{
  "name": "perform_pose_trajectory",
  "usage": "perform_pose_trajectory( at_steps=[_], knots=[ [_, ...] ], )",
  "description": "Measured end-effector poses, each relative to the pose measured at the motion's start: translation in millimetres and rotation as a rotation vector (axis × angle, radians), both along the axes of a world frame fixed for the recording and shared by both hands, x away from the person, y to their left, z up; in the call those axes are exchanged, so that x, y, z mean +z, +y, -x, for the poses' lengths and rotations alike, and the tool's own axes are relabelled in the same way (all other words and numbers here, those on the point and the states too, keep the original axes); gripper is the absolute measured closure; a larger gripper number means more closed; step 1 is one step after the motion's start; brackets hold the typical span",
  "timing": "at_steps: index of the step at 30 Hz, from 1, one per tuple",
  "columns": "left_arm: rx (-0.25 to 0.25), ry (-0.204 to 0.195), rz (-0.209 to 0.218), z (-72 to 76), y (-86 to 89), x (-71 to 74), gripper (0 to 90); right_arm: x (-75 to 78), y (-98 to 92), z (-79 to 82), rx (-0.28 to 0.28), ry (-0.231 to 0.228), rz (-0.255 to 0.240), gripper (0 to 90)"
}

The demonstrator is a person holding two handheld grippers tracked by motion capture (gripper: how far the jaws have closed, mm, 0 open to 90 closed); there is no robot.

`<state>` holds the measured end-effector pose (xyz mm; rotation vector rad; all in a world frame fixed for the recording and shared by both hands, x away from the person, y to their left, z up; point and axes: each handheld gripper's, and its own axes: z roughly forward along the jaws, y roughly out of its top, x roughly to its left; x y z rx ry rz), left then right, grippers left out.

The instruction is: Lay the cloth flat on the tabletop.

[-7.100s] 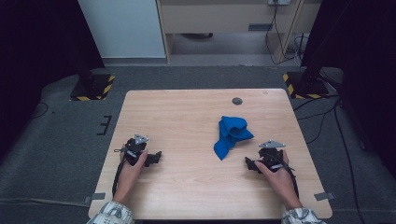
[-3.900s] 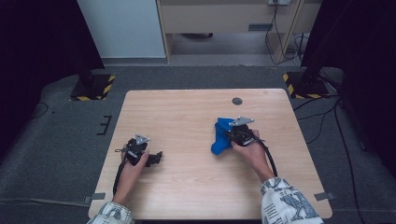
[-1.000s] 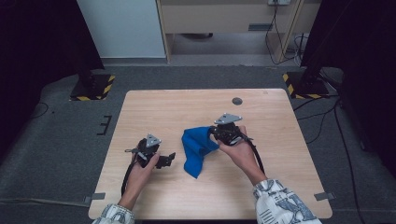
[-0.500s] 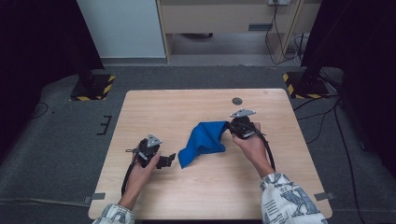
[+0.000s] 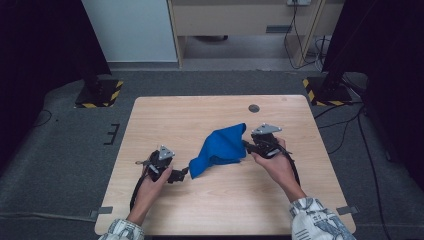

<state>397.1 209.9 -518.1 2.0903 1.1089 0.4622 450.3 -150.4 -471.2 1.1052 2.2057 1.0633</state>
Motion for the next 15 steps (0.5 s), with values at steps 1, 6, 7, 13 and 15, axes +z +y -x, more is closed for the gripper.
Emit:
perform_pose_trajectory(
  at_steps=[1, 6, 7, 13, 15],
  knots=[
    [-0.002, 0.0, -0.002, 0.4, -0.2, 0.0, 5.2, -0.8, -1.5, 2.3, 0.005, -0.001, 0.005, 55.1],
    [-0.003, 0.0, 0.0, 1.4, 0.2, -0.2, 5.2, -5.9, -6.0, 11.0, 0.028, -0.003, 0.008, 58.3],
    [-0.003, 0.001, 0.0, 1.8, 0.2, -0.5, 5.2, -7.8, -6.2, 12.5, 0.027, 0.002, 0.003, 58.5],
    [-0.022, 0.004, -0.009, 8.2, -1.8, -0.2, 5.4, -23.7, -10.2, 13.1, 0.02, 0.026, 0.011, 56.6],
    [-0.026, 0.007, -0.007, 9.8, -3.4, -0.1, 5.4, -28.6, -11.2, 10.8, 0.015, 0.041, 0.007, 54.9]
  ],
)
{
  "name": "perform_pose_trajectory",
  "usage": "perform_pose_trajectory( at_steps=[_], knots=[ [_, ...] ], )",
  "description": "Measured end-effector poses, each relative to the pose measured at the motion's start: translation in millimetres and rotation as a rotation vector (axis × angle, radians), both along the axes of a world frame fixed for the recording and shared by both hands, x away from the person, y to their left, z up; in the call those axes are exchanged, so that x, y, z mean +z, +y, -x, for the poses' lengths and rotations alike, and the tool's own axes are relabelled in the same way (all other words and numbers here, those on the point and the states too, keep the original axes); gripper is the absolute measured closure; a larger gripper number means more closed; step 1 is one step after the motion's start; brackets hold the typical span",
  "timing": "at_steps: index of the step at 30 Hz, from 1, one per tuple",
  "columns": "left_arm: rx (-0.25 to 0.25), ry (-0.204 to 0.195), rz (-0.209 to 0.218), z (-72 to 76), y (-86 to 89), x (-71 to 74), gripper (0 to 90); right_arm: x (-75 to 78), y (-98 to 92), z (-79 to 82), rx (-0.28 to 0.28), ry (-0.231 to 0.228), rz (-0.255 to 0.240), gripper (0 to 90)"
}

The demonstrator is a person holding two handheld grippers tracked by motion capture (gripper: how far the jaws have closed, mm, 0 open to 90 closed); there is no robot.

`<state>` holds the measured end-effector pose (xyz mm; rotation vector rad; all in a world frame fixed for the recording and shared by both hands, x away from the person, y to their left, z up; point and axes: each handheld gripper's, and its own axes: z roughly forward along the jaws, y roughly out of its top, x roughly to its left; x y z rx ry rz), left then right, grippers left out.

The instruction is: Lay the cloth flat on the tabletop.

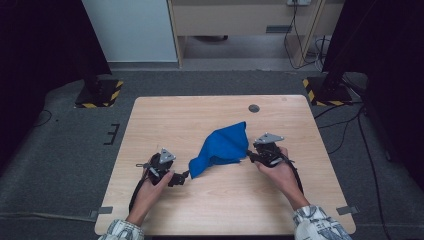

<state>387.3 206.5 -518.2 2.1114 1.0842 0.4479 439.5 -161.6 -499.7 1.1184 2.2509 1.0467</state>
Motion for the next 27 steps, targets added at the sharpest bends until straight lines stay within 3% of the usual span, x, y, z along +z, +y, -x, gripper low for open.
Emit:
perform_pose_trajectory(
  at_steps=[8, 14, 19, 27],
  knots=[
    [-0.069, -0.015, -0.007, 3.5, -8.8, -0.3, 7.3, -10.3, 2.5, -14.2, 0.016, 0.059, -0.009, 51.7],
    [-0.082, -0.027, -0.004, 4.7, -9.7, -0.9, 10.9, -11.6, 8.2, -18.1, 0.028, 0.076, 0.001, 65.7],
    [-0.086, -0.034, -0.011, 4.4, -10.0, -0.9, 10.9, -9.4, 11.8, -18.1, 0.041, 0.069, 0.012, 84.1],
    [-0.078, -0.036, -0.023, 2.8, -10.4, -1.8, 10.9, 6.8, 28.6, -11.5, 0.098, 0.067, -0.006, 86.9]
  ],
)
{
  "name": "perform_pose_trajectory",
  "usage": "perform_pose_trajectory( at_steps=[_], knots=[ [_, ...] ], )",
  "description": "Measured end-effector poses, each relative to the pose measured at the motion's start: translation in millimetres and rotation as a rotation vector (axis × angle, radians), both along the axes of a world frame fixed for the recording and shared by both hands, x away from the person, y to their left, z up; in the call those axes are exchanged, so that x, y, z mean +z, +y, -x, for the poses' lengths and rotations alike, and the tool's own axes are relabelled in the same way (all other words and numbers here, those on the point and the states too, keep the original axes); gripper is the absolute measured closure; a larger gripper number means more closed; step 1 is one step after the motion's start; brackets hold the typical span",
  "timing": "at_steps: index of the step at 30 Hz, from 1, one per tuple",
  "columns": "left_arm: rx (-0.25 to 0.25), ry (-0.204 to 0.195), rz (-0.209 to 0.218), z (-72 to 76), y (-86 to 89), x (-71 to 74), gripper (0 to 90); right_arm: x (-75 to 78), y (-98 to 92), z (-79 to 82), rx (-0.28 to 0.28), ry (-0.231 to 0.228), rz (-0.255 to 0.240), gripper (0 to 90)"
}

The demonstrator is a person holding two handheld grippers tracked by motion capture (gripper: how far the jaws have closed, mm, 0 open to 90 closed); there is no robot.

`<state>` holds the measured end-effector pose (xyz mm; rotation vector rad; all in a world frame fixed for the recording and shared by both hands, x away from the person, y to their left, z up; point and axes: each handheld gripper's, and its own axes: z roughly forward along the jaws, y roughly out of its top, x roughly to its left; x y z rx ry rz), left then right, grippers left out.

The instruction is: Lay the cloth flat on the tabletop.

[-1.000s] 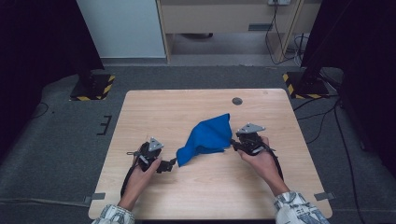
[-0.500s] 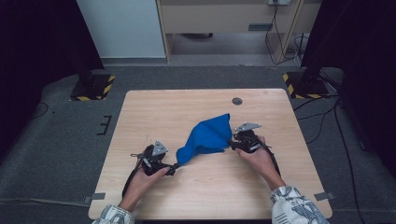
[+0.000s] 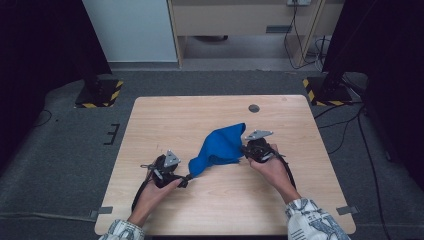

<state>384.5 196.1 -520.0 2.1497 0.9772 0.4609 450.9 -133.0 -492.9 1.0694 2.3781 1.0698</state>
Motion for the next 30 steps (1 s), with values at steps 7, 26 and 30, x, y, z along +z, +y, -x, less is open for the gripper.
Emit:
perform_pose_trajectory(
  at_steps=[7, 26, 30],
  knots=[
    [0.0, 0.005, -0.007, -0.9, -0.5, -1.3, 10.9, 9.4, 36.8, -1.4, 0.051, -0.003, -0.013, 86.2],
    [-0.041, 0.011, -0.011, 0.1, -15.7, -5.7, 10.9, 6.4, 98.5, -38.2, 0.026, 0.015, -0.004, 85.0],
    [-0.051, 0.008, -0.02, -0.5, -21.4, -7.6, 11.9, 9.1, 102.6, -41.1, 0.022, 0.008, -0.005, 84.9]
  ],
)
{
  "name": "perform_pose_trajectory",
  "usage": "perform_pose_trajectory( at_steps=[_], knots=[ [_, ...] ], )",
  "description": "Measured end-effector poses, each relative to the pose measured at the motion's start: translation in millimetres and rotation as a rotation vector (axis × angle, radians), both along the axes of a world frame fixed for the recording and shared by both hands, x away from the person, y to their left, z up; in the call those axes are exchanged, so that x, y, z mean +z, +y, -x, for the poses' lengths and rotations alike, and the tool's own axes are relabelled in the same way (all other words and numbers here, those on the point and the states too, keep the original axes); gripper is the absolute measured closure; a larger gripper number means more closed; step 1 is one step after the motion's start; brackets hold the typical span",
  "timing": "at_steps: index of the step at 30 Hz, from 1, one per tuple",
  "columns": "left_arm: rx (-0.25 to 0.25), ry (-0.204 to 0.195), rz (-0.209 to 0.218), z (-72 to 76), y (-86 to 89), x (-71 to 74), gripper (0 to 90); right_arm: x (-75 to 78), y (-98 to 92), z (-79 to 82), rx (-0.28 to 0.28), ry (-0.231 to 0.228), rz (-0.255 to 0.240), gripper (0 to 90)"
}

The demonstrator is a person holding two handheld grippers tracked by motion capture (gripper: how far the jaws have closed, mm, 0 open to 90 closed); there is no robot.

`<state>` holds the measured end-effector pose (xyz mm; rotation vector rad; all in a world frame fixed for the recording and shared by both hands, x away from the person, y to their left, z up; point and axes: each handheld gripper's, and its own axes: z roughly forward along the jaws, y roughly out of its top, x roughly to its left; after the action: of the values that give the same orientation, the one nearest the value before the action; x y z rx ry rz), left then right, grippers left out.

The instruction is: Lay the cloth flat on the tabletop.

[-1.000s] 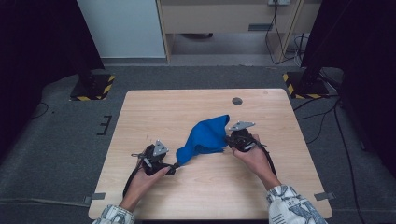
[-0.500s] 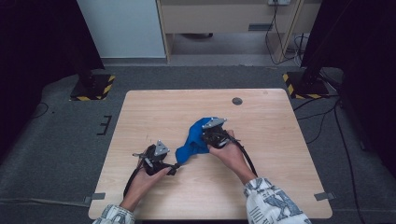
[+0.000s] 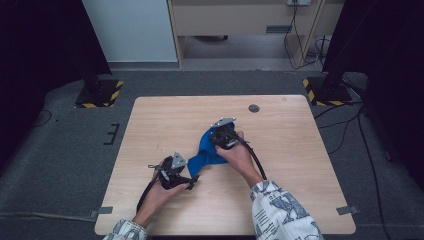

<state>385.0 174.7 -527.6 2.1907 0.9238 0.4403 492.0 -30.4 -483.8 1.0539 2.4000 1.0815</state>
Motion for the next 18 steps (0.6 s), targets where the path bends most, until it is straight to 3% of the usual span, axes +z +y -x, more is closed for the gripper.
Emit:
perform_pose_trajectory(
  at_steps=[7, 9, 15, 18],
  knots=[
    [0.0, -0.032, -0.018, -1.3, -10.0, -0.3, 21.8, 4.0, -0.3, 2.4, 0.004, -0.012, 0.002, 83.4],
    [0.001, -0.059, -0.026, -1.3, -10.1, 1.8, 30.3, 5.6, -1.3, 3.0, 0.008, -0.016, 0.003, 83.1],
    [-0.023, -0.052, -0.042, -0.6, -11.4, 1.4, 57.3, 8.8, -2.1, 5.2, 0.011, -0.023, -0.001, 82.3],
    [-0.024, -0.041, -0.024, -1.6, -9.2, 2.1, 70.8, 9.6, -2.5, 6.2, 0.016, -0.028, 0.002, 81.8]
  ],
)
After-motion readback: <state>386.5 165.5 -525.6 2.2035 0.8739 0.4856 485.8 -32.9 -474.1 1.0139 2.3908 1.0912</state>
